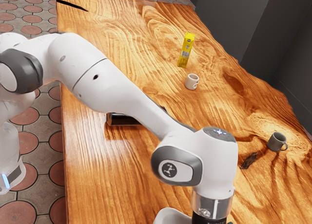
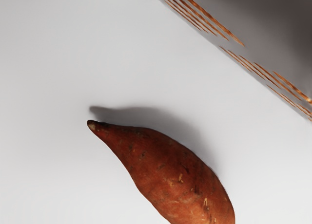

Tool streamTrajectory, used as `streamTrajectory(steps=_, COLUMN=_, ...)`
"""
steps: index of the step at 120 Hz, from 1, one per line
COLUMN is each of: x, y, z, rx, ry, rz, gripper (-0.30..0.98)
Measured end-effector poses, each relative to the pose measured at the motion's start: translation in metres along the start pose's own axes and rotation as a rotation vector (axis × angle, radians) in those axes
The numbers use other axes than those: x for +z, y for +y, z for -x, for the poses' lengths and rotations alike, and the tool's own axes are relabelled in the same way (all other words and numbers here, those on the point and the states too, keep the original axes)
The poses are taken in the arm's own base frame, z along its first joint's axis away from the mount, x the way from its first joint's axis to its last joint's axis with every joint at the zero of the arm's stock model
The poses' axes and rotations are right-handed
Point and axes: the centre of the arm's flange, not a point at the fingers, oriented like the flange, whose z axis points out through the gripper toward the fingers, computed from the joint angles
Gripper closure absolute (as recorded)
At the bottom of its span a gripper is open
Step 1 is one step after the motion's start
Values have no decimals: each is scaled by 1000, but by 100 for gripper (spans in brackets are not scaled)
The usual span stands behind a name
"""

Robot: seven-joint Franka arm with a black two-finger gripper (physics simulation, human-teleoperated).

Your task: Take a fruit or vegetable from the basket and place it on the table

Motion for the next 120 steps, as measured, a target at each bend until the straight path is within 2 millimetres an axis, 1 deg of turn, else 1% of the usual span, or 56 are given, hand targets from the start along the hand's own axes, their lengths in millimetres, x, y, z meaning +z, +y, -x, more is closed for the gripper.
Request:
streamTrajectory(steps=7, x=2, y=5, z=-1, rx=6, ry=-2, rz=2, gripper=0)
streamTrajectory(steps=17, x=7, y=6, z=0, rx=20, ry=-6, rz=-3, gripper=0)
streamTrajectory(steps=26, x=12, y=5, z=1, rx=37, ry=-10, rz=-11, gripper=0)
streamTrajectory(steps=36, x=9, y=1, z=6, rx=42, ry=-22, rz=-11, gripper=0)
streamTrajectory(steps=48, x=2, y=-2, z=10, rx=40, ry=-40, rz=-7, gripper=8)
streamTrajectory(steps=60, x=4, y=-4, z=13, rx=41, ry=-44, rz=-9, gripper=11)
streamTrajectory(steps=77, x=11, y=-9, z=16, rx=45, ry=-43, rz=-19, gripper=14)
streamTrajectory(steps=86, x=17, y=-7, z=13, rx=40, ry=-39, rz=-24, gripper=14)
streamTrajectory(steps=103, x=35, y=-6, z=7, rx=31, ry=-28, rz=-42, gripper=15)
streamTrajectory(steps=120, x=40, y=-4, z=5, rx=33, ry=-26, rz=-41, gripper=16)
